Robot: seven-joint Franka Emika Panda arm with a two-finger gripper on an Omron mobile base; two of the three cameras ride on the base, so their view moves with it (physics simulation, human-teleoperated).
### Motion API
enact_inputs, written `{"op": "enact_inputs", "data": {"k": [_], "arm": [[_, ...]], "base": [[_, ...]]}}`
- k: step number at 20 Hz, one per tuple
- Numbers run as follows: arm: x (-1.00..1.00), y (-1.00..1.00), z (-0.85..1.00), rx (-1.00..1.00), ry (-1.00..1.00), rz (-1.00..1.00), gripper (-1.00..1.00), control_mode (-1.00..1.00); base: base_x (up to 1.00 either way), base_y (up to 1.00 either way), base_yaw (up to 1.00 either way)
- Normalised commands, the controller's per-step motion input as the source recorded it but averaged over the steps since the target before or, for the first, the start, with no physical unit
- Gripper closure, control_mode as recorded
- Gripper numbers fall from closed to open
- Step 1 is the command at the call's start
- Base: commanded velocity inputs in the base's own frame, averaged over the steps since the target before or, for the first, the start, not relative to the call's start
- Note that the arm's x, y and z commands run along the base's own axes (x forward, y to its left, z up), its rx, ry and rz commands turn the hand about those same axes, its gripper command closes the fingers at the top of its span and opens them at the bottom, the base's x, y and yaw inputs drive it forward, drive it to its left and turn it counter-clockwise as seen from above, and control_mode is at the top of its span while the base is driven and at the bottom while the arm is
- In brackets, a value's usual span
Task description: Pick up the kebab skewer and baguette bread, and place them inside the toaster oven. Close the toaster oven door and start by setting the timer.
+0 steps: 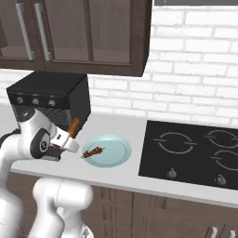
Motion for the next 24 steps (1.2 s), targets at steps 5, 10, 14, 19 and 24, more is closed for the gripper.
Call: {"op": "enact_inputs", "data": {"k": [5,10,14,19,24], "arm": [[-0.01,0.74,0.01,0.00,0.00,0.00,1.00,-1.00],[0.05,0.68,0.00,0.00,-0.05,0.01,1.00,-1.00],[0.20,0.60,-0.03,0.00,-0.03,0.02,1.00,-1.00],[0.34,0.19,0.00,0.00,-0.16,0.01,1.00,-1.00],[0.32,0.01,-0.09,0.00,-0.01,0.00,1.00,-1.00]], "base": [[0.00,0.00,0.00],[0.00,0.00,0.00],[0.00,0.00,0.00],[0.00,0.00,0.00],[0.00,0.00,0.00]]}}
